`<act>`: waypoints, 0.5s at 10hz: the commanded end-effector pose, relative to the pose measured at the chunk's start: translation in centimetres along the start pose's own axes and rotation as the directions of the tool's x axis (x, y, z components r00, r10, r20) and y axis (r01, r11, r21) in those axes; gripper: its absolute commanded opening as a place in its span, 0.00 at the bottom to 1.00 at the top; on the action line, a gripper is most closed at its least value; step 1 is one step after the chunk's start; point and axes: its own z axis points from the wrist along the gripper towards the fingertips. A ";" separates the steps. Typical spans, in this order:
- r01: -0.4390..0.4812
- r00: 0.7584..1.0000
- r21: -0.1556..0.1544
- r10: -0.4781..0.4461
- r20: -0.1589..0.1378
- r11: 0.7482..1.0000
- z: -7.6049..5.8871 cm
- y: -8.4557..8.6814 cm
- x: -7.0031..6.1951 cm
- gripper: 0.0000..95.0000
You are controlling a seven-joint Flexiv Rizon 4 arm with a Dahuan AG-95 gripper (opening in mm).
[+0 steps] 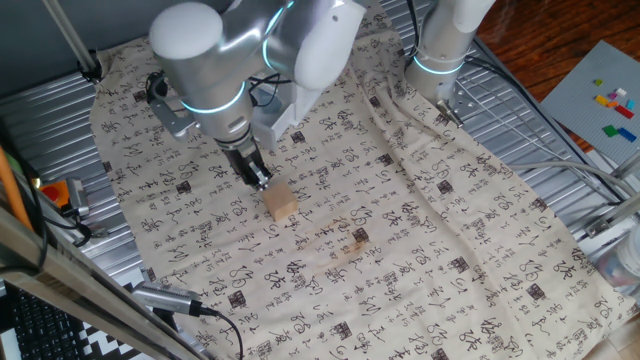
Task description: Put things in the drawer
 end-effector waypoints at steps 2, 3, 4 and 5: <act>-0.087 0.996 0.011 0.088 -0.013 0.996 1.0 2.0 0.1 0.60; -0.090 0.996 0.017 0.090 -0.004 0.996 2.1 2.4 0.7 0.60; -0.089 0.996 0.021 0.089 0.009 0.996 2.9 2.5 1.2 0.60; -0.082 0.996 0.028 0.081 0.024 0.996 4.0 2.5 1.8 0.60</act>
